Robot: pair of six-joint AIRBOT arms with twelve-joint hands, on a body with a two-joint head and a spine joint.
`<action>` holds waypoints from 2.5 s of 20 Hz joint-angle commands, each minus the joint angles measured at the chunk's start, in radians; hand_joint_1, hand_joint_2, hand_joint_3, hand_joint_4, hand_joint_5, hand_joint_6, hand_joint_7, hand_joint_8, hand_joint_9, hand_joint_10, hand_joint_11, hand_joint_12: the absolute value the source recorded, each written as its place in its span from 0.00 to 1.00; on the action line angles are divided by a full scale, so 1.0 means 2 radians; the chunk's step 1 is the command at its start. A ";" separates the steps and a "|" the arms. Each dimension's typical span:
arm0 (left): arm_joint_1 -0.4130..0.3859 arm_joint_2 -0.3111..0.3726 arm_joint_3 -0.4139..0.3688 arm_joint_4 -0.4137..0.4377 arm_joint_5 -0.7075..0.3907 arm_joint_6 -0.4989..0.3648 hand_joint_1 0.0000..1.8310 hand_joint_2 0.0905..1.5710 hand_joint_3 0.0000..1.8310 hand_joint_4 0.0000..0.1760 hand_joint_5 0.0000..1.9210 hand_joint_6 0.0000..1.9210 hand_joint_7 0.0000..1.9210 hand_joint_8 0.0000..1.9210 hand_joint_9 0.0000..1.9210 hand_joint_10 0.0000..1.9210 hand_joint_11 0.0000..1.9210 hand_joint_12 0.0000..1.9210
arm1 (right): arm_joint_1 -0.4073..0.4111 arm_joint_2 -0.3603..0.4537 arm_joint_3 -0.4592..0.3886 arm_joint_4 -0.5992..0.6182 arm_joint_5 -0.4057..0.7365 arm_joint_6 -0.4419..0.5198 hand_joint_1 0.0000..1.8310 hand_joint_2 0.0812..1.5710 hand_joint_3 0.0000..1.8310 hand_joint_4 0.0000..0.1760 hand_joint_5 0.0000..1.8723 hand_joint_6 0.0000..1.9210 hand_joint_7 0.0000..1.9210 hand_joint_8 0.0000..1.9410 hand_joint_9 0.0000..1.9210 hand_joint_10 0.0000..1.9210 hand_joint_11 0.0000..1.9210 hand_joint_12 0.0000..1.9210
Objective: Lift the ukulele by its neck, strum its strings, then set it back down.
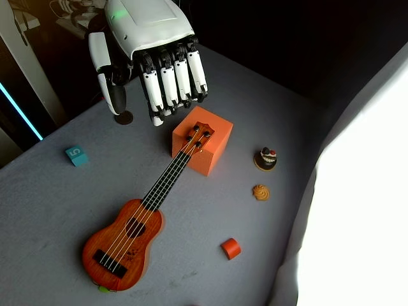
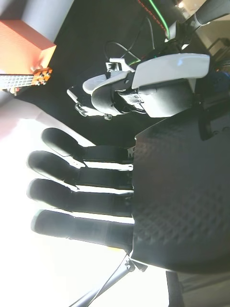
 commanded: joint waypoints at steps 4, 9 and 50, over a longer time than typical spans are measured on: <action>-0.009 -0.006 -0.001 0.035 0.001 0.007 0.15 0.79 0.00 0.29 0.08 0.00 0.13 0.00 0.19 0.01 0.00 0.57 | 0.004 0.004 -0.001 -0.002 0.061 0.001 0.01 0.81 0.00 0.00 0.04 0.07 0.09 0.00 0.03 0.28 0.00 0.64; -0.009 -0.026 0.008 0.027 0.010 0.010 0.14 0.78 0.00 0.24 0.06 0.00 0.10 0.00 0.12 0.00 0.00 0.42 | 0.004 0.004 -0.002 -0.002 0.062 0.001 0.00 0.81 0.00 0.00 0.04 0.03 0.07 0.00 0.01 0.20 0.00 0.54; 0.096 -0.275 0.248 -0.023 0.132 0.024 0.69 0.64 0.01 0.21 0.00 0.00 0.00 0.00 0.00 0.00 0.00 0.00 | -0.002 0.001 -0.005 -0.002 0.071 -0.006 0.02 0.81 0.00 0.00 0.08 0.00 0.07 0.00 0.05 0.18 0.00 0.54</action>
